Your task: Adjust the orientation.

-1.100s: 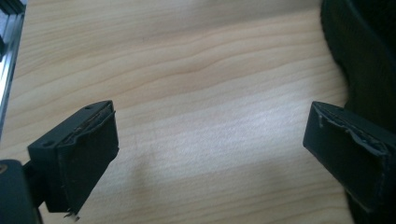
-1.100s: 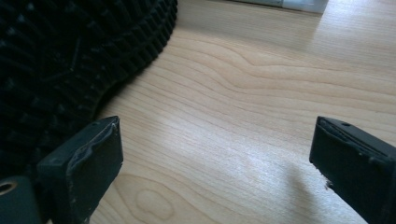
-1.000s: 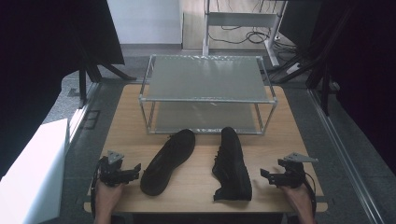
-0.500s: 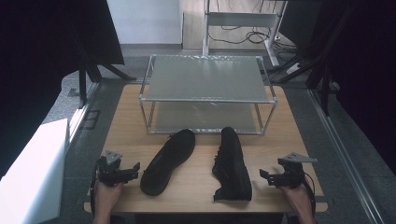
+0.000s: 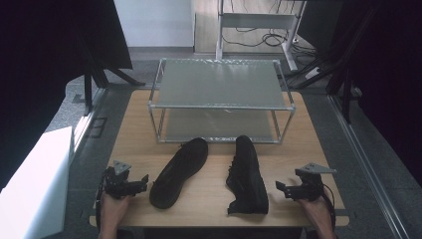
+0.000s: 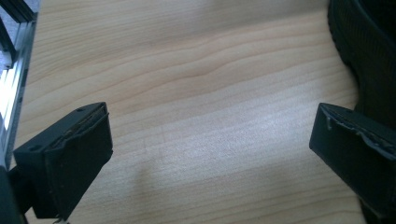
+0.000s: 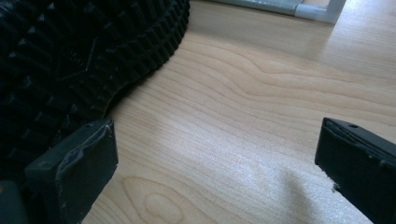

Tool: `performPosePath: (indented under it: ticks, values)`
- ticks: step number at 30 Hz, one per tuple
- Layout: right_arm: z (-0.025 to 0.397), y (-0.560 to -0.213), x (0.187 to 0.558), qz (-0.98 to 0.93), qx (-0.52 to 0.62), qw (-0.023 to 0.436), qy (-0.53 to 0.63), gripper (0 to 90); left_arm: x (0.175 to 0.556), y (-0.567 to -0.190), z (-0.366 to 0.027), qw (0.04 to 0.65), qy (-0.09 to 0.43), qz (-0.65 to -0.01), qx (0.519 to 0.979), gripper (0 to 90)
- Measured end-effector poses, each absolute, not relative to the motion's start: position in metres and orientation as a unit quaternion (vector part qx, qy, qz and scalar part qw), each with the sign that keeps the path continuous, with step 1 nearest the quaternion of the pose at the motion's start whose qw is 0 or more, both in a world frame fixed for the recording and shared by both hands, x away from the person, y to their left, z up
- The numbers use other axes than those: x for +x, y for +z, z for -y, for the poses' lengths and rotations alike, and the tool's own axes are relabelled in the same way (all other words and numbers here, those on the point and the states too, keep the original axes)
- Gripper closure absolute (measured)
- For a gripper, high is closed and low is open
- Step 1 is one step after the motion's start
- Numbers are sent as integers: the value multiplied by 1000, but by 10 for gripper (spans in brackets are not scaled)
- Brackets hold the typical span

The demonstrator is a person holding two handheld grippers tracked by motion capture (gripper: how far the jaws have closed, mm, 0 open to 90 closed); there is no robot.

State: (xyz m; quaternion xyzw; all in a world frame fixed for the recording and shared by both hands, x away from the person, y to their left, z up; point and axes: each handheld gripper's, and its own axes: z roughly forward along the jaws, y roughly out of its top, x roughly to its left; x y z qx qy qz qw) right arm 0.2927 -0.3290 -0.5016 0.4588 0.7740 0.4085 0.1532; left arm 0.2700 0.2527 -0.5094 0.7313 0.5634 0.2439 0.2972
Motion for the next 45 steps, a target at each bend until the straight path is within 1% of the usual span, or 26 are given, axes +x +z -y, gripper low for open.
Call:
performPosePath:
  ticks: [8, 16, 24, 34, 45]
  values:
    - [330, -501, 292, -772, 460, 150, 412, 0, 270, -512, -242, 296, 219, -537, 759, 0]
    - [330, -501, 293, -772, 459, 148, 413, 0, 266, -509, -234, 294, 222, -523, 769, 9]
    - [330, -501, 292, -772, 460, 148, 413, 0, 262, -507, -212, 289, 223, -498, 787, 9]
    - [330, -501, 293, -772, 460, 150, 413, 0, 261, -507, -187, 298, 208, -472, 803, 0]
    - [330, -502, 293, -772, 461, 149, 411, 0, 262, -508, -168, 302, 206, -459, 810, 0]
